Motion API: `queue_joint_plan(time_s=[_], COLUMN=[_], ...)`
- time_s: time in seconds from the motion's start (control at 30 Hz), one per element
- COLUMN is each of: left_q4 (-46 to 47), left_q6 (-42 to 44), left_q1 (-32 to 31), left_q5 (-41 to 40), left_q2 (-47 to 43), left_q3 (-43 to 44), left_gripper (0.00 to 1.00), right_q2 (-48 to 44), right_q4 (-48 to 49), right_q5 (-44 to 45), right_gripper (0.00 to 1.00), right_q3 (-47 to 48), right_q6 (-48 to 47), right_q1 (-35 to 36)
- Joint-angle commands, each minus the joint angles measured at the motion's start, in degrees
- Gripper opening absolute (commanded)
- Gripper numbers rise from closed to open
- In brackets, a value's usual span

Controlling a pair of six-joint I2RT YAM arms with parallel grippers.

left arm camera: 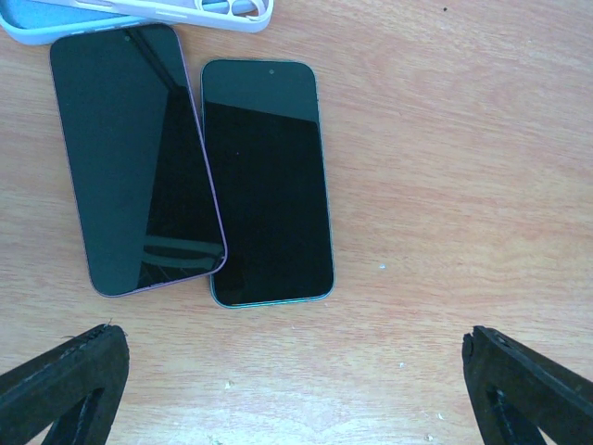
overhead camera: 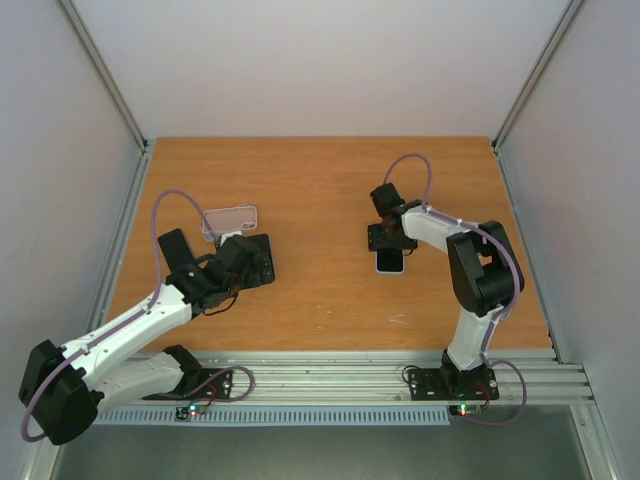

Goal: Put the phone into the phone case

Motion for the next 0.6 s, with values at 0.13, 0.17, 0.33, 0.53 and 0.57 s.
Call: queue_joint_plan(time_s=[0.13,0.17,0.33,0.53,0.57], left_q4=[0.5,0.4,0.8,1.6,1.7], left_q6=[1.4,1.4,1.4,1.6,1.6], left_q1=[0.3,0.3,0.3,0.3,0.4], left_q5=[-1.0,-1.0,-1.3,-0.6,-0.5], left_q2=[0.2,0.1,-0.3,0.2,0.2], left_q3=[1.1,1.1,0.5,0.4,0.3], left_gripper=[0.99,0.99,0.99,0.99,0.99], right_q2=[4.5,4.9,7.0,8.8,8.9], right_q4=[0.2,-0.4,-3.3,-5.1,-5.2], right_q5=[-8.2,-7.8,-9.1,-10.0,-10.0], right_gripper=[0.71,0.72,0.74,0.79,0.81], right_q3=[7.8,8.6,10.0,10.8,11.0], right_q6=[-7.9,-8.5,-11.4,-13.3,-13.2], right_q1=[-8.0,-8.2,-8.8,-8.8,-8.8])
